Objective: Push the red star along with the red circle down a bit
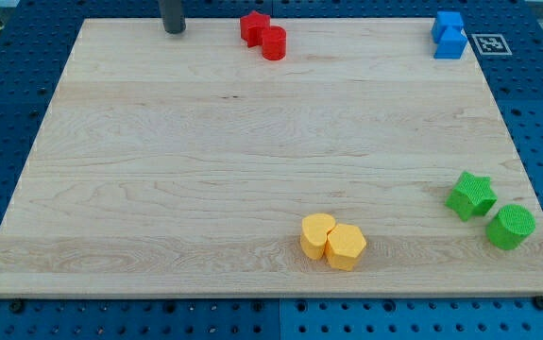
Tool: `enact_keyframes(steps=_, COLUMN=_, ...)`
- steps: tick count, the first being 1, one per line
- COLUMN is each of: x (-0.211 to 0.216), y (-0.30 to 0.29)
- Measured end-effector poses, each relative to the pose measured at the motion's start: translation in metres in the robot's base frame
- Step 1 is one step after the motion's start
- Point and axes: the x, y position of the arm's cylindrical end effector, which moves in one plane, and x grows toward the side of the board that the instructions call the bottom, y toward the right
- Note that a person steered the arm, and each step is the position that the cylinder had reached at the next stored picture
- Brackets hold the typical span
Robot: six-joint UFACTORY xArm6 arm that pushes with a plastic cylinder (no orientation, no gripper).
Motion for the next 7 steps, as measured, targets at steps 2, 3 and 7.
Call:
enact_keyframes(steps=2, x=-0.018, y=0.015)
enact_keyframes(steps=3, x=-0.018, y=0.036)
enact_keyframes(steps=7, x=-0.017, y=0.113)
